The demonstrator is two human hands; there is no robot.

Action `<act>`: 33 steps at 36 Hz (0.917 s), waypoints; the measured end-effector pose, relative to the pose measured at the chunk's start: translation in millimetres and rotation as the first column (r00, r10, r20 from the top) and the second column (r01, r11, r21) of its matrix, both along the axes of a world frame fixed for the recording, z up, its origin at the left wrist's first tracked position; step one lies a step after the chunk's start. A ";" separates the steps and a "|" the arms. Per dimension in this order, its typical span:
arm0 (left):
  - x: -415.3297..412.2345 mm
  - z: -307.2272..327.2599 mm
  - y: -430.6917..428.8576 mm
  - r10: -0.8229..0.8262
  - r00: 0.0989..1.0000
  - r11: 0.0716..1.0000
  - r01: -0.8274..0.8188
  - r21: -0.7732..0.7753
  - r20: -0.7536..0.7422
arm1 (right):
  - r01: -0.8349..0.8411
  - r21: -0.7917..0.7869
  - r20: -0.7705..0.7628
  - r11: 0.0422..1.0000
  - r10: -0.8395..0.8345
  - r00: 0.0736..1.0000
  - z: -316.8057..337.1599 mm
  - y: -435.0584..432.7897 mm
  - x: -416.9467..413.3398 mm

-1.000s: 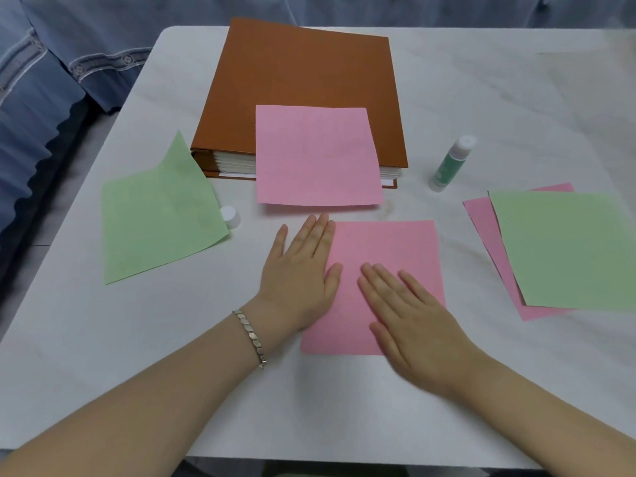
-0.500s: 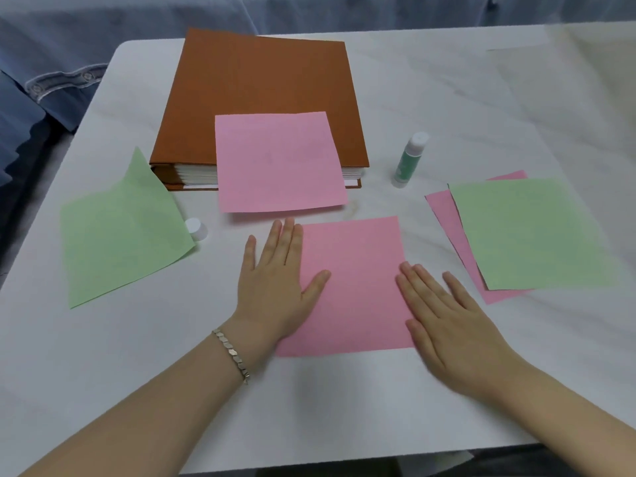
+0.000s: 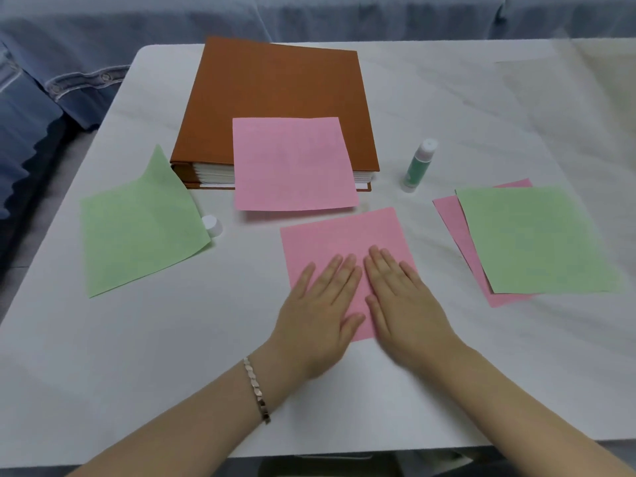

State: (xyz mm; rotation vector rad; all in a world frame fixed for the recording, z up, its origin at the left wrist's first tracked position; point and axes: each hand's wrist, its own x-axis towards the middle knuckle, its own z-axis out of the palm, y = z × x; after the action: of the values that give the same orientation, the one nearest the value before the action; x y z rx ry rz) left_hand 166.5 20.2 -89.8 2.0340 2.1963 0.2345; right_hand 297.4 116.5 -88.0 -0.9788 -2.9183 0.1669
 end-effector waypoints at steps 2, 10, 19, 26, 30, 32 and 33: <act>-4.9 0.1 -3.8 0.008 0.999 1.000 -0.008 0.001 -0.038 | 0.009 0.008 0.006 1.000 -0.009 1.000 1.5 -0.8 0.4; -30.3 -0.2 -29.5 0.036 0.993 0.998 -0.042 -0.049 -0.108 | 0.005 -0.028 0.021 1.000 -0.005 1.000 6.2 -3.1 2.7; -66.0 5.7 -68.3 -0.008 0.994 0.996 0.018 0.089 -0.111 | 0.030 -0.073 0.055 0.997 -0.026 0.998 16.1 -0.5 5.0; -117.5 48.9 -85.2 0.464 0.728 0.646 -0.668 0.370 0.504 | -0.073 -0.373 -0.109 0.925 0.035 0.993 58.5 -10.2 -56.9; -154.9 56.3 -98.4 0.643 0.329 0.327 -0.934 0.141 0.692 | -0.038 -0.586 -0.256 0.810 -0.141 0.956 71.9 -30.8 -121.5; -170.2 53.2 -104.7 0.703 0.215 0.268 -0.963 0.027 0.678 | -0.011 -0.649 -0.235 0.761 -0.187 0.954 68.6 -39.4 -152.6; -175.4 52.0 -107.0 0.728 0.167 0.246 -0.969 -0.026 0.665 | 0.001 -0.665 -0.221 0.747 -0.198 0.955 65.8 -43.3 -167.0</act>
State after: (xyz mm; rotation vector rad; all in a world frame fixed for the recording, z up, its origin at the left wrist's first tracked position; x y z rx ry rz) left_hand -8.8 -86.8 -37.7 0.2020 2.6692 1.3332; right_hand 130.4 73.2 -22.1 -1.0558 -2.5378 1.2961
